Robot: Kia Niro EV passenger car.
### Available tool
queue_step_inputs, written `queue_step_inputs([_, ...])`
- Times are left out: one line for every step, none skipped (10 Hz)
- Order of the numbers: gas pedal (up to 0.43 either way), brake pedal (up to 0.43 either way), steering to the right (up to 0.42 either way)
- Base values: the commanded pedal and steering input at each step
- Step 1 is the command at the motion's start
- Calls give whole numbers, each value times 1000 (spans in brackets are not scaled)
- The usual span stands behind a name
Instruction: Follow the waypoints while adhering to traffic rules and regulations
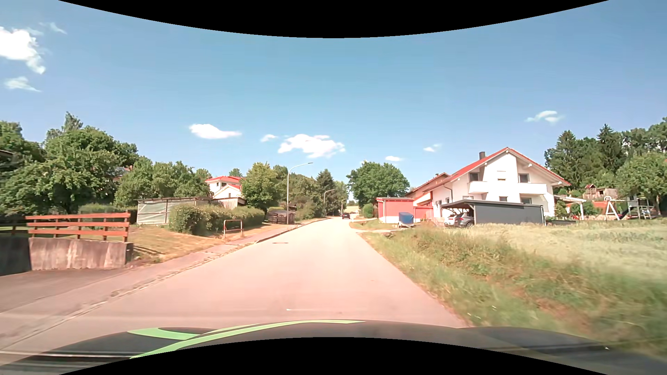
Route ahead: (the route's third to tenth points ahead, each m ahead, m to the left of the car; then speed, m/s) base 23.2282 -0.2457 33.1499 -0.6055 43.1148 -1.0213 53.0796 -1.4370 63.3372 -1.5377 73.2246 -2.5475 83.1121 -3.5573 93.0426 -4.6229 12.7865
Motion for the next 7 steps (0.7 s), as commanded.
queue_step_inputs([287,0,1])
queue_step_inputs([287,0,0])
queue_step_inputs([287,0,0])
queue_step_inputs([268,0,0])
queue_step_inputs([240,0,0])
queue_step_inputs([220,0,0])
queue_step_inputs([177,0,0])
